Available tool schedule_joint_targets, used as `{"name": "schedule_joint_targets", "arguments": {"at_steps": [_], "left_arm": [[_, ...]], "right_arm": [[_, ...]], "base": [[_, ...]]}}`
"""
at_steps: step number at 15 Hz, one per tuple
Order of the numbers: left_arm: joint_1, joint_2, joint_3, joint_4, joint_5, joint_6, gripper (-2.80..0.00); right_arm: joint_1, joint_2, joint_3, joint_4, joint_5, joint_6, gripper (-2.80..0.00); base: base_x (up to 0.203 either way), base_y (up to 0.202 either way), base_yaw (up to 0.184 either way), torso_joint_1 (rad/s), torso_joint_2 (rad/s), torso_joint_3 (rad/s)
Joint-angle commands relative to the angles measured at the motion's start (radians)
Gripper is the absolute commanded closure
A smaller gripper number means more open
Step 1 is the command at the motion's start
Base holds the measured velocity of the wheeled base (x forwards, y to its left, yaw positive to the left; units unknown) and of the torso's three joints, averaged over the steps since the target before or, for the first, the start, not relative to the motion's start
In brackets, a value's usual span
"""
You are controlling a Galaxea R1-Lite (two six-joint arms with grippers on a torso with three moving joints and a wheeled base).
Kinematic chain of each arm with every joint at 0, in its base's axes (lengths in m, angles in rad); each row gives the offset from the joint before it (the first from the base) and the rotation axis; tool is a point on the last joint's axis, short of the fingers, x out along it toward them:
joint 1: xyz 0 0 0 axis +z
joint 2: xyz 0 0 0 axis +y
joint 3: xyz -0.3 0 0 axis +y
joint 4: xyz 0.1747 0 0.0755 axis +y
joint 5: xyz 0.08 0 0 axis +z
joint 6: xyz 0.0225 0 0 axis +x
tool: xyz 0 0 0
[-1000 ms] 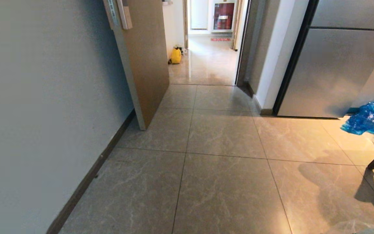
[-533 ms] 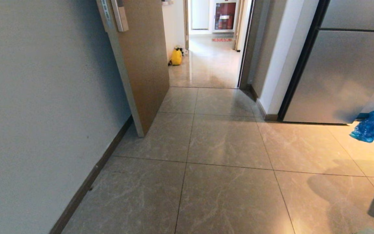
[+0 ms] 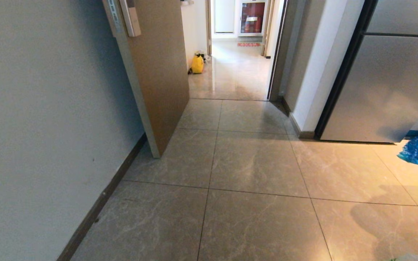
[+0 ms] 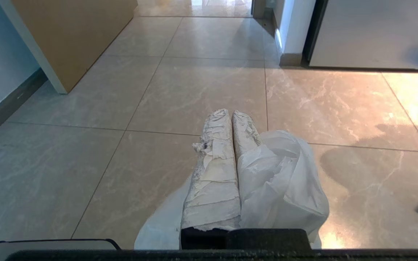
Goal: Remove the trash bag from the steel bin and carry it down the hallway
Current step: Put the trash bag at the door
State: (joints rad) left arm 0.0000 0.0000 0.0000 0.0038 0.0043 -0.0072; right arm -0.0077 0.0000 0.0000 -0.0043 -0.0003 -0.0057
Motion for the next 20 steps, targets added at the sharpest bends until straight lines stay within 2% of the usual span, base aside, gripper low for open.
{"name": "schedule_joint_targets", "arguments": {"at_steps": [1,20], "left_arm": [[0.000,0.000,0.000,0.001,0.000,0.000,0.00],[0.000,0.000,0.000,0.001,0.000,0.000,0.00]], "right_arm": [[0.000,0.001,0.000,-0.001,0.000,0.000,0.00],[0.000,0.002,0.000,-0.001,0.000,0.000,0.00]], "base": [[0.000,0.000,0.000,0.000,0.00,0.000],[0.000,0.000,0.000,0.000,0.00,0.000]]}}
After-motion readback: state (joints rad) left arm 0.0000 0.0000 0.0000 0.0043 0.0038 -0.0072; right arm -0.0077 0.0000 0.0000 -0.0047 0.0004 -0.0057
